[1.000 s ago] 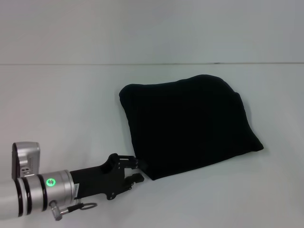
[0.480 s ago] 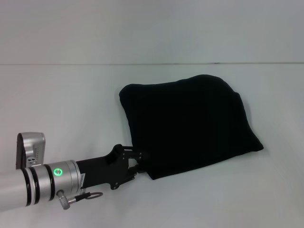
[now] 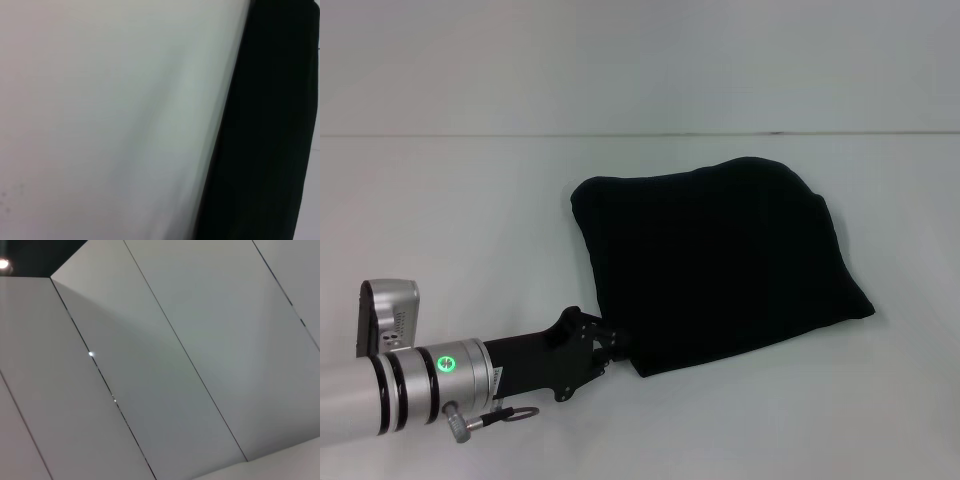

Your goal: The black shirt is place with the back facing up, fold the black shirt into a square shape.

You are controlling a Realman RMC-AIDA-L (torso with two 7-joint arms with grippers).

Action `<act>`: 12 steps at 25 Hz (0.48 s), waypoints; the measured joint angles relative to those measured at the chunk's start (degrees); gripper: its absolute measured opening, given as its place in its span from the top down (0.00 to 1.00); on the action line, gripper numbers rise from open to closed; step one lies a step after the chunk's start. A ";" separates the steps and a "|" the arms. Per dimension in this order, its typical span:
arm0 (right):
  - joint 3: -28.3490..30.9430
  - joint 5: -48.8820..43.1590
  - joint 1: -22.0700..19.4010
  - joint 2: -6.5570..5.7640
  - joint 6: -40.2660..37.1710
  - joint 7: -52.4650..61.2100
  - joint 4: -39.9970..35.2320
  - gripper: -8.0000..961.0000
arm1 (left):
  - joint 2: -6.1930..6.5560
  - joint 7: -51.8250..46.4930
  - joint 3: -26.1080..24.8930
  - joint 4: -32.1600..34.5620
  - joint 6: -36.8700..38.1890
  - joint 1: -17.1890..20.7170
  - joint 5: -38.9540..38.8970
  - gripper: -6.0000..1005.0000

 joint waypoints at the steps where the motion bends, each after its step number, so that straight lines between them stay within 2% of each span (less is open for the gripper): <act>1: 0.02 0.00 0.00 0.00 -0.04 0.00 0.00 0.27 | -0.02 0.01 0.01 -0.01 -0.02 0.05 0.00 0.76; 4: 0.06 0.00 0.00 0.00 -0.07 0.00 0.00 0.27 | -0.02 0.02 0.03 0.08 -0.03 0.17 -0.06 0.78; 10: 0.15 0.00 -0.08 0.00 -0.07 0.00 0.07 0.27 | 0.01 1.18 -0.30 0.35 1.32 0.35 -0.29 0.96; 12: 0.15 0.01 -0.10 0.00 -0.07 0.00 0.09 0.27 | 0.18 2.34 -1.21 0.71 2.75 0.93 -0.49 0.97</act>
